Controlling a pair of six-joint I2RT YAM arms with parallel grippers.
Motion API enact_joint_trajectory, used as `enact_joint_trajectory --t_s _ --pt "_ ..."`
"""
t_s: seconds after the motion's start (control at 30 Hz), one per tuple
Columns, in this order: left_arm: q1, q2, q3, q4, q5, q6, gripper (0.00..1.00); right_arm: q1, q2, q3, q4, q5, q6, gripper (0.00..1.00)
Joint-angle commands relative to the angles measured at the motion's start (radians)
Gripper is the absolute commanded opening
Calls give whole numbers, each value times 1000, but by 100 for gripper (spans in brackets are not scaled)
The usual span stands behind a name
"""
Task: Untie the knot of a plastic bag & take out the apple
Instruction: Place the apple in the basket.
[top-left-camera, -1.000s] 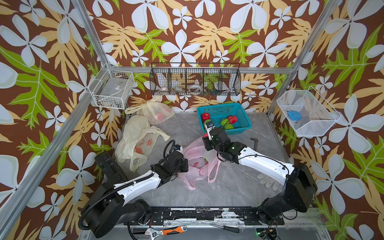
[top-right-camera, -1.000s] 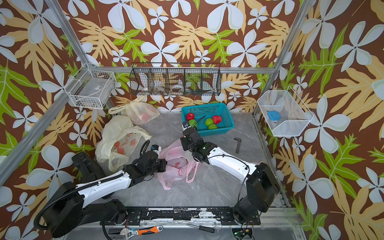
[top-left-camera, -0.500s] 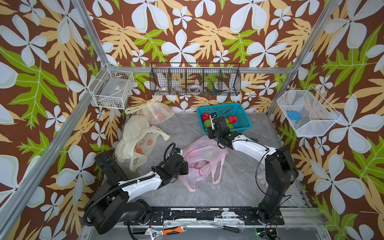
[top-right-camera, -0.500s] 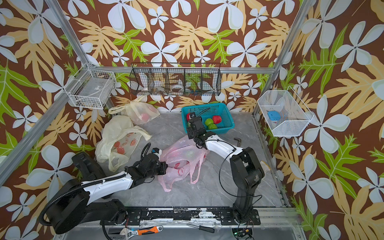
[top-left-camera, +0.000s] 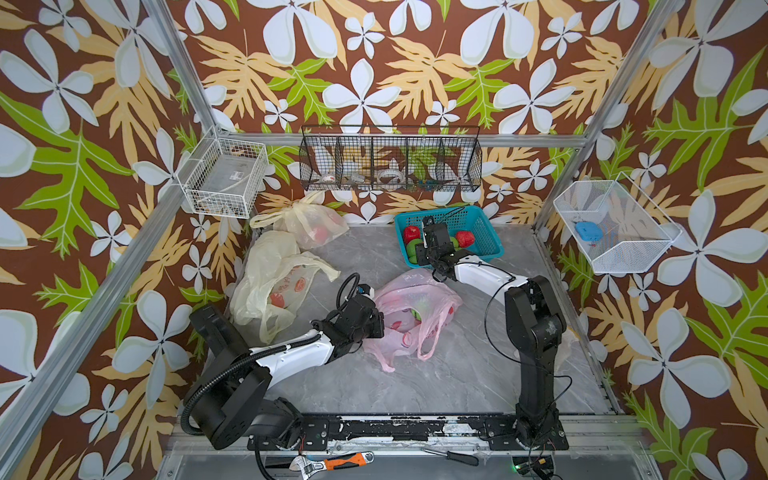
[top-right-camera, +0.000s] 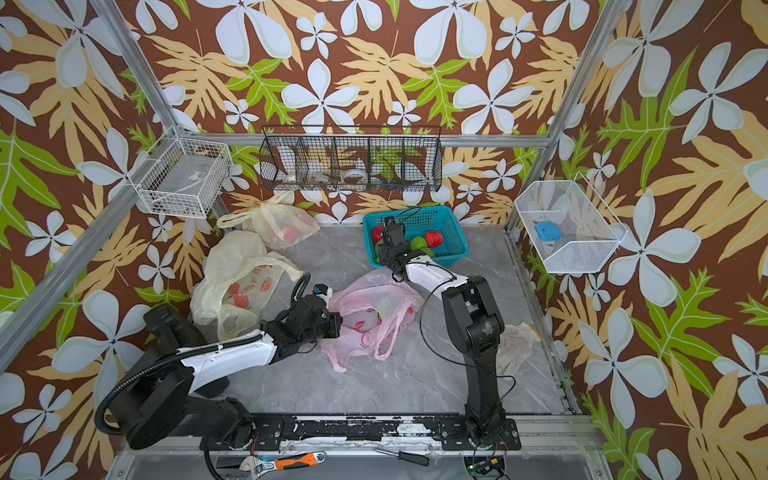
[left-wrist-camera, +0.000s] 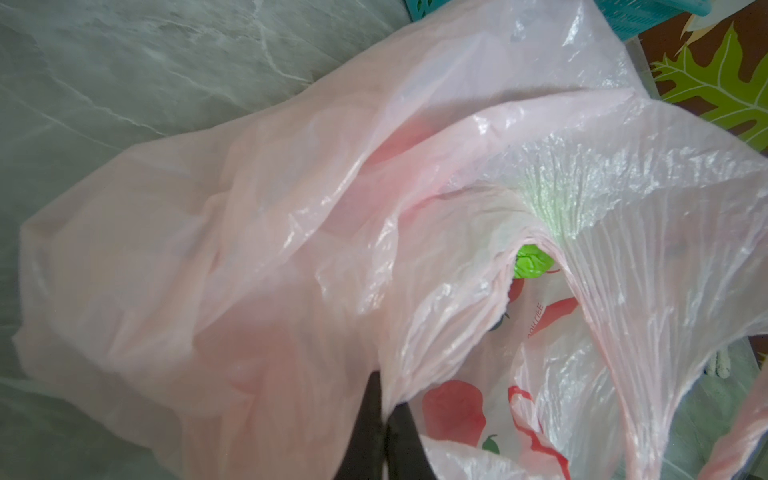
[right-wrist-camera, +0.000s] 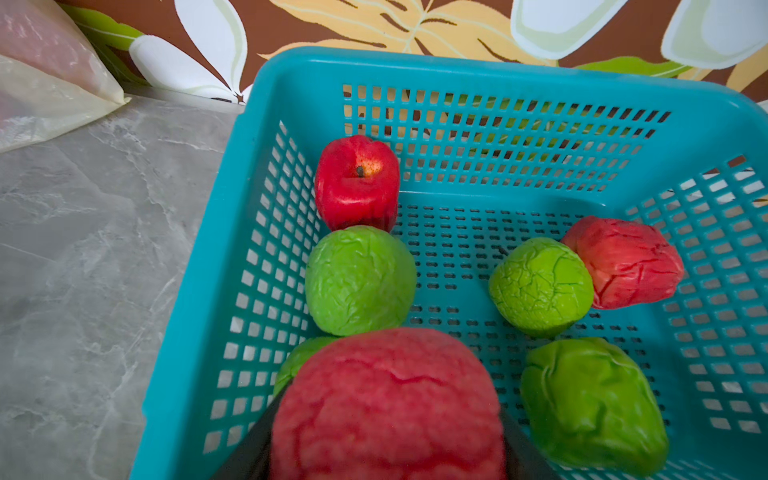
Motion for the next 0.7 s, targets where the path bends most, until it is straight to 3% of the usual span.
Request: enact_joint_trajectory --t_s 0.0,0.13,0.33,0.67 --pt "1 -11 -7 -4 0 7 0 0 3 7 -29 20 -4 66" --pt "1 -28 -19 -11 -5 2 0 1 -15 -6 -32 36 -8 73" --pt "1 -52 -50 -3 0 -12 0 0 -73 -51 -39 29 -11 75" --pt "1 -155 -137 15 38 -56 0 66 -344 -285 -25 27 8 74"
